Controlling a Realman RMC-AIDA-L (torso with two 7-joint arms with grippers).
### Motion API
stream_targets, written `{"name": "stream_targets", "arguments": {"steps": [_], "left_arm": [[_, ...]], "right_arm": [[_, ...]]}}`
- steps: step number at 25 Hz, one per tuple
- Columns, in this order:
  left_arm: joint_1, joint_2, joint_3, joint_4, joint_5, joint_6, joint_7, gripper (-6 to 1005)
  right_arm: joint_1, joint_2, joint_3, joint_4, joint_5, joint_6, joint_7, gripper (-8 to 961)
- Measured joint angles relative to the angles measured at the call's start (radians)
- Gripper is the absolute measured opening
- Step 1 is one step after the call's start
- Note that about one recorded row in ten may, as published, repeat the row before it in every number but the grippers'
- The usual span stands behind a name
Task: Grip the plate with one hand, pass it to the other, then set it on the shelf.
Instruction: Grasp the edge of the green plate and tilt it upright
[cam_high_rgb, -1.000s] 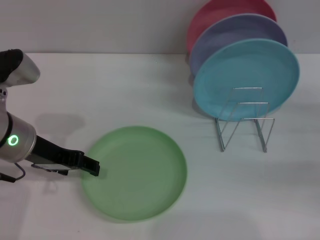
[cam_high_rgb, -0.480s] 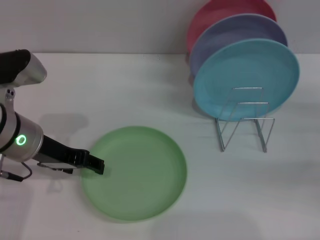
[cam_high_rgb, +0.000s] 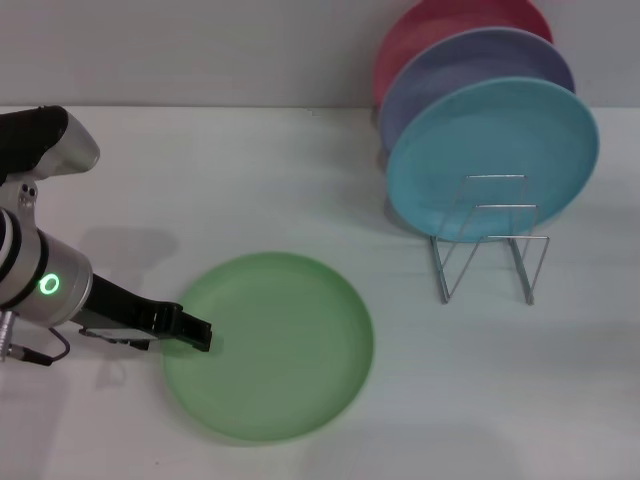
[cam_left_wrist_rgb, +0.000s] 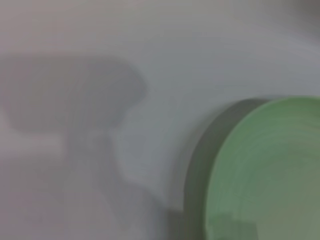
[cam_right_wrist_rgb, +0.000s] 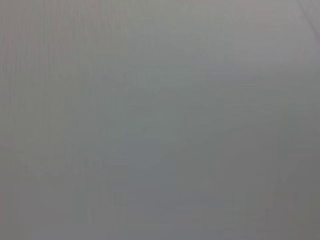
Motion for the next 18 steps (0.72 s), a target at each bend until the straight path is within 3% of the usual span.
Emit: {"name": "stream_targets", "arguments": {"steps": [10, 15, 18], "left_arm": [[-0.002, 0.001, 0.002, -0.009, 0.004, 0.004, 0.006, 791], [-0.004, 0.001, 0.010, -0.009, 0.007, 0.006, 0.007, 559], [-0.006, 0.001, 0.012, -0.010, 0.007, 0.007, 0.007, 492]], "right_arm": [[0.000, 0.000, 0.000, -0.009, -0.003, -0.004, 0.001, 694], [0.001, 0.000, 0.000, -0.009, -0.002, -0.004, 0.001, 693], [0.002, 0.000, 0.000, -0.009, -0.001, -0.004, 0.002, 693]]}}
